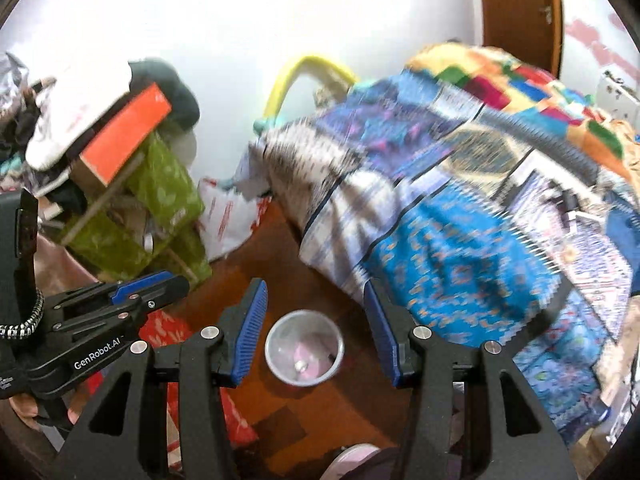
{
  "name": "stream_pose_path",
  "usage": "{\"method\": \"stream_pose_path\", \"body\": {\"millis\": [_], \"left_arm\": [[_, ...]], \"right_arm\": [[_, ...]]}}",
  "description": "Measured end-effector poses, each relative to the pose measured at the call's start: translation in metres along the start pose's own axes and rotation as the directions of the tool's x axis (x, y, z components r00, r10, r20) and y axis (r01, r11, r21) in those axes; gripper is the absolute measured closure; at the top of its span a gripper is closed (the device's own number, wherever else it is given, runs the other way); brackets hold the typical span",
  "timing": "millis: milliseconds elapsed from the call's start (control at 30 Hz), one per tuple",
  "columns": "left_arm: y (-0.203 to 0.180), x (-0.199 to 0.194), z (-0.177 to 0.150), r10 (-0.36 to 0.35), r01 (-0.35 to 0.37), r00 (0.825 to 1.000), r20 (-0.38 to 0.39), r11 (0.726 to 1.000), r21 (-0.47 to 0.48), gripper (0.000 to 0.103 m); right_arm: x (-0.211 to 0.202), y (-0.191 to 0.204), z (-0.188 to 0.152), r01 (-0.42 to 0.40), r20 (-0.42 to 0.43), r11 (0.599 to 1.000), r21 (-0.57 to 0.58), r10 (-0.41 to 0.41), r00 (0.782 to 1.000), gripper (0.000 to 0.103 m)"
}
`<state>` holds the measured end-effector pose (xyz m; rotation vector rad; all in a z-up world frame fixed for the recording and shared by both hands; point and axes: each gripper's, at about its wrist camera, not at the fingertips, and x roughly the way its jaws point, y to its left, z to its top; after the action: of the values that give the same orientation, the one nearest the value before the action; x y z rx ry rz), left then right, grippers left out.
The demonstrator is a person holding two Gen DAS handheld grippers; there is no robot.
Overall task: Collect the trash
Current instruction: 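Move both open tools back over the bed items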
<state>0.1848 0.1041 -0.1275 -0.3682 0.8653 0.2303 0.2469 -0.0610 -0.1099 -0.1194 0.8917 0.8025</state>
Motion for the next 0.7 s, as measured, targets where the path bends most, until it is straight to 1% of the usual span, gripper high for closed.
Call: {"method": "stream_pose_path", "body": {"millis": [33,100,233,267,300,333,367,400,433,467,500,600,700], "left_arm": [[-0.007,-0.005,0.002,-0.009,0.009,1.0,0.015,1.0,0.009,0.085],[-0.022,-0.015,0.005,-0.012,0.011,0.999,0.04,0.999,0.03,0.085],[-0.053,-0.033,0.011,-0.035,0.029,0.995,0.089,0.997,0.067,0.085],[-0.06,-0.037,0.013,-0.042,0.035,0.994,0.1,0.997,0.074,0.085],[-0.068,-0.041,0.015,-0.049,0.04,0.992,0.113,0.996,0.082,0.085],[-0.074,-0.045,0.016,-0.053,0.042,0.991,0.123,0.995,0.09,0.085],[-0.082,-0.049,0.018,-0.057,0.043,0.989,0.138,0.994,0.1,0.084],[-0.087,-0.053,0.019,-0.059,0.043,0.987,0.149,0.993,0.107,0.076],[-0.094,-0.056,0.021,-0.063,0.045,0.985,0.16,0.993,0.113,0.071],[-0.102,-0.059,0.023,-0.069,0.048,0.982,0.175,0.992,0.118,0.06],[-0.107,-0.061,0.024,-0.073,0.051,0.979,0.188,0.991,0.123,0.055],[-0.128,-0.065,0.029,-0.077,0.044,0.973,0.218,0.988,0.151,0.049],[-0.149,-0.063,0.034,-0.087,0.043,0.969,0.232,0.982,0.186,0.045]], "right_arm": [[-0.015,-0.003,0.001,0.013,0.034,1.0,0.001,-0.013,0.999,0.056],[-0.032,-0.008,0.001,0.026,0.076,1.0,0.001,-0.026,0.997,0.056],[-0.076,-0.019,0.003,0.052,0.177,0.999,0.0,-0.051,0.983,0.055],[-0.083,-0.021,0.003,0.056,0.192,0.998,0.0,-0.055,0.98,0.051],[-0.092,-0.024,0.003,0.065,0.215,0.998,0.002,-0.063,0.974,0.043],[-0.102,-0.028,0.003,0.08,0.245,0.997,0.005,-0.079,0.966,0.038],[-0.112,-0.033,0.004,0.1,0.278,0.995,0.013,-0.1,0.955,0.031],[-0.118,-0.037,0.002,0.11,0.297,0.994,0.017,-0.11,0.949,0.026],[-0.127,-0.042,0.002,0.123,0.326,0.992,0.026,-0.125,0.937,0.024],[-0.134,-0.048,0.003,0.137,0.35,0.99,0.036,-0.141,0.926,0.021],[-0.138,-0.051,0.002,0.146,0.361,0.988,0.043,-0.151,0.92,0.019],[-0.152,-0.07,0.002,0.173,0.404,0.981,0.09,-0.194,0.894,0.018],[-0.164,-0.092,-0.001,0.229,0.44,0.961,0.156,-0.275,0.855,0.018]]}}
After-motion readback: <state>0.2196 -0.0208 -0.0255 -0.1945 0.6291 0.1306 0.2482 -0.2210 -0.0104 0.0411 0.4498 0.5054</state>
